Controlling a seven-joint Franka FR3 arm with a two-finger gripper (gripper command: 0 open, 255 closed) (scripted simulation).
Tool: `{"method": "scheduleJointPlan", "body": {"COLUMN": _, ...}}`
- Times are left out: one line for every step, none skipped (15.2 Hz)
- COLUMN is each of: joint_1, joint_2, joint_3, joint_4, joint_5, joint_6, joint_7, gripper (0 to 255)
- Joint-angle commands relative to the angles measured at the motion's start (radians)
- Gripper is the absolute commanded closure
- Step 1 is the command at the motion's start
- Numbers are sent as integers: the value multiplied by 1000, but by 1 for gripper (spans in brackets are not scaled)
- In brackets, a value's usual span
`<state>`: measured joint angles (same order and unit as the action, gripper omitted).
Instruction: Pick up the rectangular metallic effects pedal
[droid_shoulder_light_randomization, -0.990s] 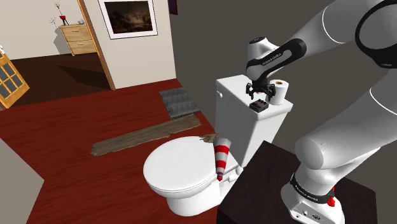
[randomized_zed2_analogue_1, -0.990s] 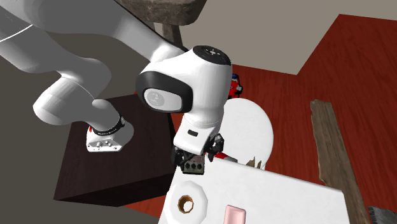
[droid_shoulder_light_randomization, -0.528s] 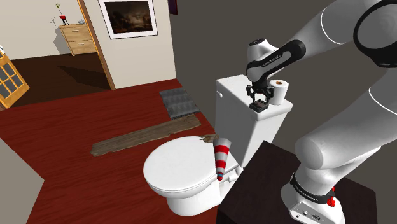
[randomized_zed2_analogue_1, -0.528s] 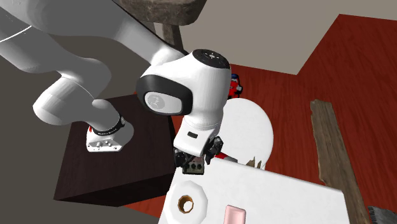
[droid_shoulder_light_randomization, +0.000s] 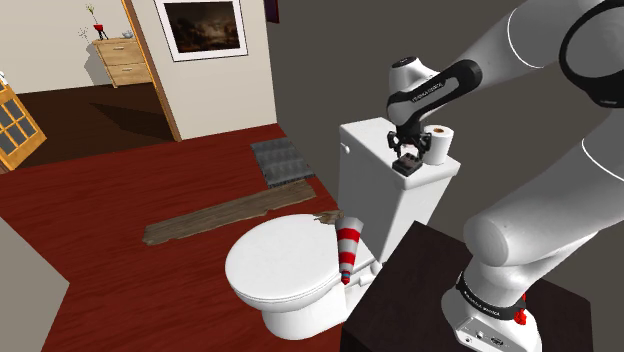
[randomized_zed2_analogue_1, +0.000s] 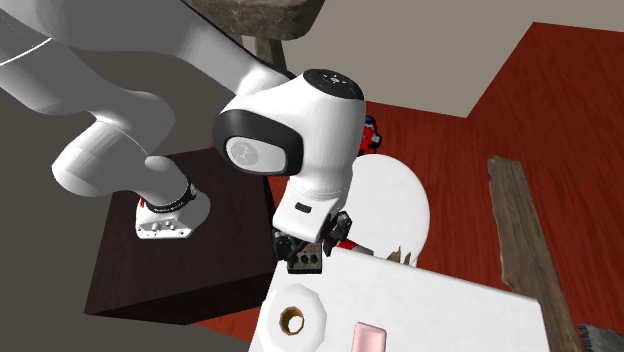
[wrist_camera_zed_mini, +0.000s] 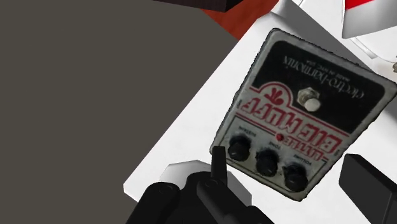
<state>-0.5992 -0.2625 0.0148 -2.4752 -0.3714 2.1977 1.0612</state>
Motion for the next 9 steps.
{"method": "scheduleJointPlan", "body": {"joint_1": 2, "joint_2": -15, "joint_3": -1, "joint_4": 13, "joint_5": 7, "joint_6": -27, "joint_7": -12, "gripper": 255}}
{"method": "scheduleJointPlan", "body": {"joint_1": 3, "joint_2": -22, "joint_3": -1, "joint_4": 20, "joint_5": 11, "joint_6": -41, "joint_7": -17, "gripper": 255}}
{"method": "scheduleJointPlan", "body": {"joint_1": 4, "joint_2": -29, "joint_3": -1, "joint_4": 28, "joint_5": 14, "joint_6": -54, "joint_7": -22, "gripper": 255}}
{"method": "scheduleJointPlan", "body": {"joint_1": 5, "joint_2": -35, "joint_3": 0, "joint_4": 36, "joint_5": 18, "joint_6": -68, "joint_7": -27, "gripper": 255}}
{"method": "scheduleJointPlan", "body": {"joint_1": 6, "joint_2": -41, "joint_3": 0, "joint_4": 44, "joint_5": 21, "joint_6": -82, "joint_7": -32, "gripper": 255}}
{"method": "scheduleJointPlan", "body": {"joint_1": 6, "joint_2": -47, "joint_3": 0, "joint_4": 52, "joint_5": 24, "joint_6": -95, "joint_7": -37, "gripper": 255}}
{"method": "scheduleJointPlan", "body": {"joint_1": 7, "joint_2": -53, "joint_3": 0, "joint_4": 61, "joint_5": 27, "joint_6": -109, "joint_7": -42, "gripper": 255}}
{"method": "scheduleJointPlan", "body": {"joint_1": 8, "joint_2": -58, "joint_3": 0, "joint_4": 69, "joint_5": 30, "joint_6": -122, "joint_7": -46, "gripper": 255}}
{"method": "scheduleJointPlan", "body": {"joint_1": 9, "joint_2": -64, "joint_3": 0, "joint_4": 78, "joint_5": 33, "joint_6": -136, "joint_7": -51, "gripper": 255}}
